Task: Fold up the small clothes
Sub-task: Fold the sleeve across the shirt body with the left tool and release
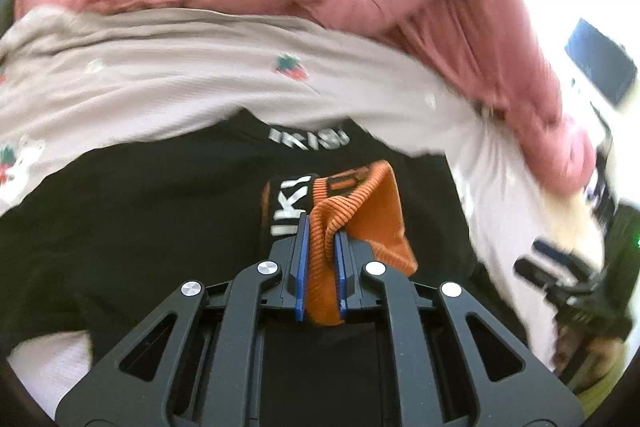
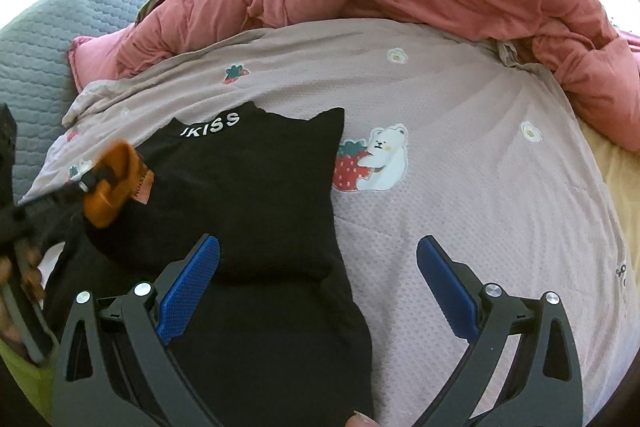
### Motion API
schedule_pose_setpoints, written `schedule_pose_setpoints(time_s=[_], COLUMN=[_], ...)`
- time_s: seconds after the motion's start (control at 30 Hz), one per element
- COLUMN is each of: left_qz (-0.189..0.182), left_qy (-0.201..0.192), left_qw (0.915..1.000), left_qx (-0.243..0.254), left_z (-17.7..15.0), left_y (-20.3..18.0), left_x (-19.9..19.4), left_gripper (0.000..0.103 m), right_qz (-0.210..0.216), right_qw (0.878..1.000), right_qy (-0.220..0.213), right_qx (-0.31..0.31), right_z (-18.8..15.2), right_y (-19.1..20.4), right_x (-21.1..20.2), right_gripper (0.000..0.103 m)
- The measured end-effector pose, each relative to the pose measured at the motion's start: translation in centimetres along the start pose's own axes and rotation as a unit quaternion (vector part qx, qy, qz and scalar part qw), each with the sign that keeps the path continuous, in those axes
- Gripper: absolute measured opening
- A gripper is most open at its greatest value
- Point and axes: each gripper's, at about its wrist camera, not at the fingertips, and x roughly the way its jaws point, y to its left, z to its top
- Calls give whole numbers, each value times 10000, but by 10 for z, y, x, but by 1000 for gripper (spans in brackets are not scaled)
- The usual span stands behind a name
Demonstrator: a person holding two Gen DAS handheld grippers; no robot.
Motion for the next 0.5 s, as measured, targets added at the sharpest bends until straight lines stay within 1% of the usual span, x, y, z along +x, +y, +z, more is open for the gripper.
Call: schedule_pose_setpoints(time_s=[0.13, 0.2, 0.27, 0.33, 0.4, 0.43, 0.47, 0.5], left_qz=[-52, 44, 118, 67, -12, -8, 4, -3], left_qy=[-211, -293, -343, -336, -298, -266, -230, -191], left_qw=[9984, 9967, 9943, 9917, 9906, 9907, 9910, 9911], left_qx=[-513, -762, -1003, -1236, -1337, -1333, -1316, -1317], left_z=[4, 1, -4, -9, -14, -17, -18, -19], left_y=[45, 70, 91, 108, 116, 117, 117, 117], left_x=[-19, -26, -31, -31, -30, -28, -26, -24], left_gripper=[8, 8, 8, 8, 16, 25, 29, 31], right_qz=[-6, -6, -12, -40, -72, -95, -117, -132], right_qw=[9999, 9997, 9995, 9991, 9989, 9987, 9986, 9986], right_qy=[44, 89, 115, 139, 171, 183, 186, 185], right_qx=[-145, -232, -306, -387, -441, -461, -472, -482], right_z=[3, 3, 3, 4, 5, 7, 8, 10], right_y=[12, 19, 24, 30, 35, 37, 38, 39], right_x=[5, 8, 11, 14, 18, 20, 22, 23], right_gripper=[98, 98, 98, 98, 98, 98, 98, 98])
